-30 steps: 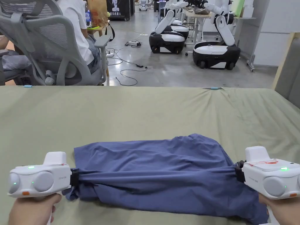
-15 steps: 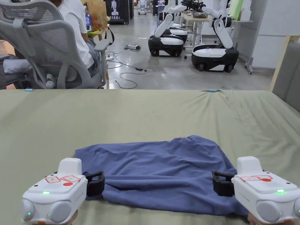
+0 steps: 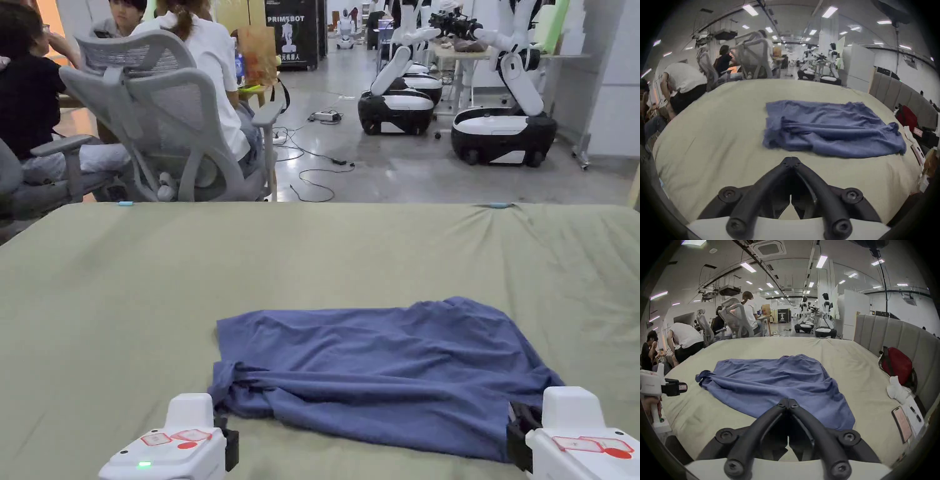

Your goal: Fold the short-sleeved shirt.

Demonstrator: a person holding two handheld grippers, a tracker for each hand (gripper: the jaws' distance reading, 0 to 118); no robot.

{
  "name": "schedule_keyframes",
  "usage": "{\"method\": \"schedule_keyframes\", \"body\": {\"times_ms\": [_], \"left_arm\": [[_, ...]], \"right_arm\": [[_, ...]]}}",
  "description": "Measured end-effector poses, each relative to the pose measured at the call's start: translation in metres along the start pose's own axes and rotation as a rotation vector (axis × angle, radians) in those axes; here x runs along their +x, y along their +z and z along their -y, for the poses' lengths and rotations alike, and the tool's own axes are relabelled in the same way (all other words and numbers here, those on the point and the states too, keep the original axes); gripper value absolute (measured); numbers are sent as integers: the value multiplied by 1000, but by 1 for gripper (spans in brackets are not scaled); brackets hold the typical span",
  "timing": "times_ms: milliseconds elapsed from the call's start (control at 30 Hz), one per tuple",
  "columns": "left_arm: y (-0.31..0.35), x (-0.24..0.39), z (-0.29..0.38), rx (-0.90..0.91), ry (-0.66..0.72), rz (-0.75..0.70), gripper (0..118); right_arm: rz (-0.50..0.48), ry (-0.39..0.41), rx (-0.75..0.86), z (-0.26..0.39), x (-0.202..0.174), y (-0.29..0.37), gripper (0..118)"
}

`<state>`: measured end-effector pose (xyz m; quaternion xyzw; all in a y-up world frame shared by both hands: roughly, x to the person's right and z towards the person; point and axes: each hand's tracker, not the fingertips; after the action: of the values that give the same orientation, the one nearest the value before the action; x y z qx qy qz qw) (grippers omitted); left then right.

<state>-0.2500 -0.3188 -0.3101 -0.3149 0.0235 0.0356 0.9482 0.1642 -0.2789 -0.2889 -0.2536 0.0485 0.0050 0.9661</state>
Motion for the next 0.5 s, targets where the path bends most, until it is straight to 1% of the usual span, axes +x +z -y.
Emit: {"method": "schedule_keyframes", "body": {"times_ms": [33, 67, 100, 133, 167, 200, 267, 333, 367, 400, 433, 467, 500], "left_arm": [[-5, -9, -2, -8, 18, -15, 0], [-15, -16, -7, -34, 26, -26, 5], [-25, -20, -11, -54, 21, -30, 22], [-34, -22, -15, -67, 14, -23, 60], [-34, -17, -21, -76, 5, -26, 87], [-45, -16, -25, -84, -3, -23, 101], [-68, -13, -34, -91, -19, -26, 93], [-89, -10, -41, -124, -37, -43, 91], [-102, -9, -44, -127, -41, -56, 87], [-112, -8, -47, -133, -46, -64, 79], [-117, -7, -50, -140, -54, -66, 56], [-123, -5, -51, -158, -79, -52, 38], [-126, -1, -52, -177, -106, -34, 26]], "right_arm": [[5, 3, 1, 0, 2, 0, 0], [12, 8, 0, 0, 5, 0, 0], [13, 5, 1, -1, 9, 0, 0], [15, 3, 0, -1, 12, -1, 0], [22, 4, -2, -2, 16, -2, 0], [36, 7, -2, -2, 20, -3, 0], [55, 4, -4, -2, 32, -4, 0], [78, -10, -16, -1, 45, -7, 0], [97, -9, -23, 0, 52, -8, 0], [121, -3, -34, 2, 59, -9, 0], [142, 3, -50, 4, 66, -12, 0], [160, -2, -72, 6, 74, -15, 0], [171, -13, -88, 9, 81, -17, 0]]}}
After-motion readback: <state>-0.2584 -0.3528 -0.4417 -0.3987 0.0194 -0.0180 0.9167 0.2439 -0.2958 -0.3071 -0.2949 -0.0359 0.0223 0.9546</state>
